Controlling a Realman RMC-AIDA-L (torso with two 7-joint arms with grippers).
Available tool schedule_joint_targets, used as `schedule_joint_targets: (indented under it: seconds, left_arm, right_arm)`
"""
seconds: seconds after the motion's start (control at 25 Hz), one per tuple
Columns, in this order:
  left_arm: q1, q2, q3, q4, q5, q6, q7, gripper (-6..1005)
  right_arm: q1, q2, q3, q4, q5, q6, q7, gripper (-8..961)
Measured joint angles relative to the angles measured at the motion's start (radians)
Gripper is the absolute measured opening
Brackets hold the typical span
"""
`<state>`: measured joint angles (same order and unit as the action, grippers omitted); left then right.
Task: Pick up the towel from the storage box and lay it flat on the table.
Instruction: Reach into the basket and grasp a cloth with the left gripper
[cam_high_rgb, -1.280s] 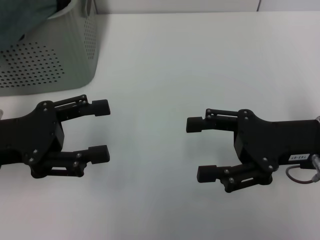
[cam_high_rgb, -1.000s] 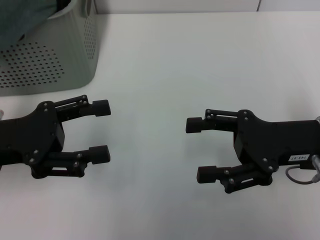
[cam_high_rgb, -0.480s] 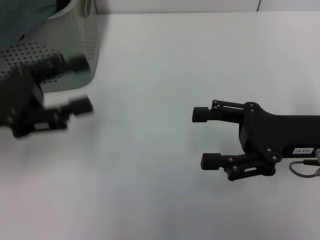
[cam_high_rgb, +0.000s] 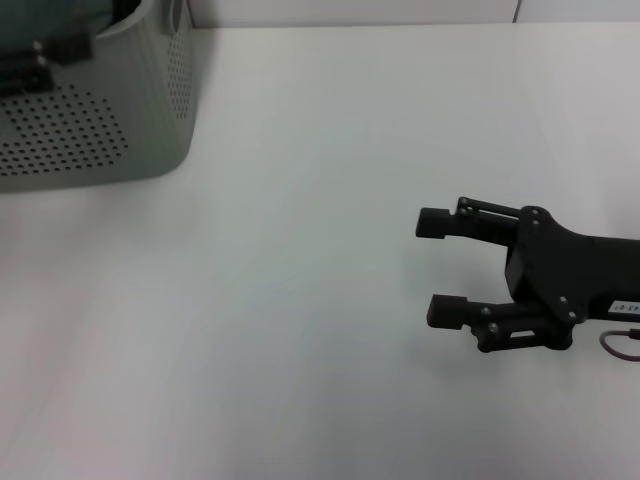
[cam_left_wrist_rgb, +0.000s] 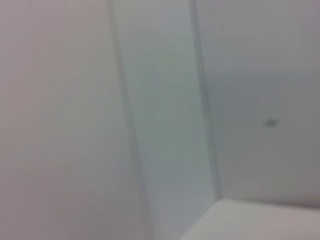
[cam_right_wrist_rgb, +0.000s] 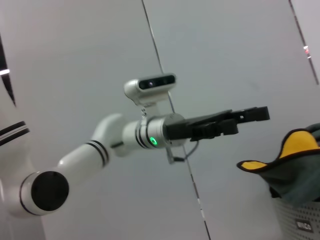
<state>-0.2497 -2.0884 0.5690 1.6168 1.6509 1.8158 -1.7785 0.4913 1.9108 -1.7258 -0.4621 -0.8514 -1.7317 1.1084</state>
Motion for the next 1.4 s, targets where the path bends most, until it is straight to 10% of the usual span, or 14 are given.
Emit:
schedule_joint_targets:
  seconds: [0.6, 0.96, 1.4]
  left_arm:
    - [0.003, -0.004, -0.181, 0.273, 0.412, -0.063, 0.0, 874]
    - [0.006, -0.013, 0.019, 0.25, 0.696, -0.251, 0.002, 874]
    - [0.002, -0.01, 0.093, 0.195, 0.71, -0.341, -0.019, 874]
  right_arm:
    - [-0.004, 0.014, 0.044, 0.045, -0.028, 0.007, -0.002, 870]
    - [0.0, 0.024, 0.045, 0.047, -0.029, 0.039, -0.002, 870]
    - [-0.012, 0.025, 0.072, 0.057, -0.025, 0.046, -0.002, 870]
